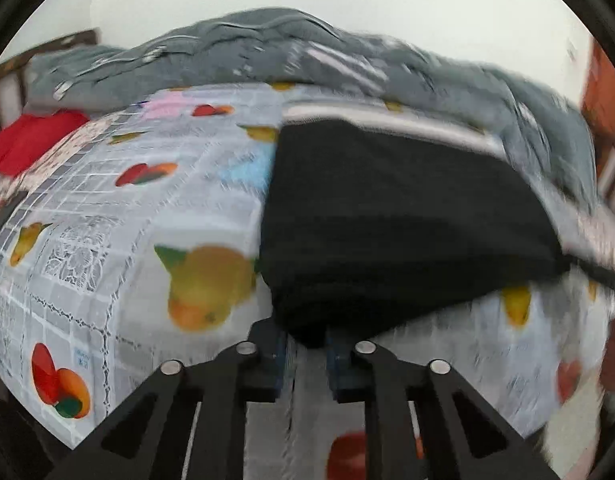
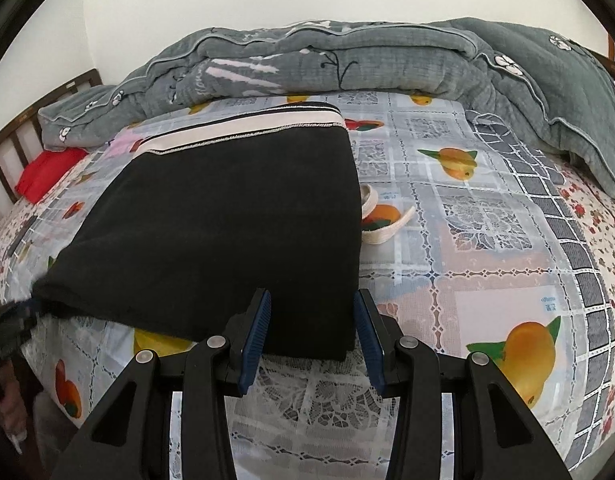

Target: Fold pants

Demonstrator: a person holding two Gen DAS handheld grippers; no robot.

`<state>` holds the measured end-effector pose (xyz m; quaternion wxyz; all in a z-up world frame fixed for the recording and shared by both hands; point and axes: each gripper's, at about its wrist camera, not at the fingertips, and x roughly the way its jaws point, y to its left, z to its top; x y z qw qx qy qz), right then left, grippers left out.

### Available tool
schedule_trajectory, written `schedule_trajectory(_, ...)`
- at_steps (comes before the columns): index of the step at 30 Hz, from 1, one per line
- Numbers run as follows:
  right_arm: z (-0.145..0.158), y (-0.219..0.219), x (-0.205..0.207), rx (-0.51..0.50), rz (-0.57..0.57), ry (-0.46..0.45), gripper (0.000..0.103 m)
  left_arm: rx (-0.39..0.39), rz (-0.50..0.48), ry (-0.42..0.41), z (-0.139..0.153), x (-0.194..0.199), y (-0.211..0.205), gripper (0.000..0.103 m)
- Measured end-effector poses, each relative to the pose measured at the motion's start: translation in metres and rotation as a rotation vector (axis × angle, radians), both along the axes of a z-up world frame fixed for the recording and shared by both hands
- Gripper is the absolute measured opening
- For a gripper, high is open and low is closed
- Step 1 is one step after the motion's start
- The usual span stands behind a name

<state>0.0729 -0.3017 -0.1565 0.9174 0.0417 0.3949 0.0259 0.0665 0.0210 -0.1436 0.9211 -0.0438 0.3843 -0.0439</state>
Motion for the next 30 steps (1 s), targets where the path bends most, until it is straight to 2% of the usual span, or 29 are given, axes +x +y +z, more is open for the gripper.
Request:
schedule_trajectory(4, -0.003, -0.001, -0.003, 0.018, 0.008, 0.003, 0.043, -0.012, 0.042, 0.044, -0.009, 0.011, 0.008, 0.014)
schedule_trajectory(7, -0.004, 0.000, -0.004, 0.013, 0.012, 0.003, 0.043, -0.069, 0.047, 0.066, -0.013, 0.002, 0.020, 0.030)
schedule_trajectory(8, -0.004, 0.001, -0.003, 0.009, 0.015, 0.001, 0.043, -0.079, 0.052, 0.061, -0.012, -0.003, 0.025, 0.040)
schedule_trajectory(9, -0.003, 0.001, -0.003, 0.006, 0.017, -0.003, 0.043, -0.075, 0.057, 0.046, -0.010, -0.008, 0.029, 0.052)
schedule_trajectory(12, 0.005, 0.000, 0.002, 0.009, 0.003, -0.024, 0.043, -0.023, 0.072, -0.033, 0.002, -0.025, 0.044, 0.063)
schedule_trajectory(15, 0.012, 0.001, 0.010, 0.024, 0.001, -0.042, 0.043, -0.038, 0.085, -0.066, 0.014, -0.023, 0.059, 0.065)
schedule_trajectory(19, 0.016, 0.006, 0.029, -0.009, -0.015, -0.043, 0.043, -0.126, 0.069, -0.037, 0.022, 0.016, 0.073, 0.065)
schedule_trajectory(23, 0.015, 0.007, 0.053, -0.032, -0.032, -0.028, 0.044, -0.205, 0.017, -0.008, 0.017, 0.052, 0.070, 0.063)
schedule_trajectory(25, 0.014, 0.006, 0.060, -0.031, -0.039, -0.032, 0.049, -0.209, -0.007, 0.004, 0.012, 0.064, 0.064, 0.063)
schedule_trajectory(30, 0.015, 0.000, 0.078, 0.004, -0.044, -0.038, 0.051, -0.190, -0.064, 0.043, 0.000, 0.092, 0.051, 0.062)
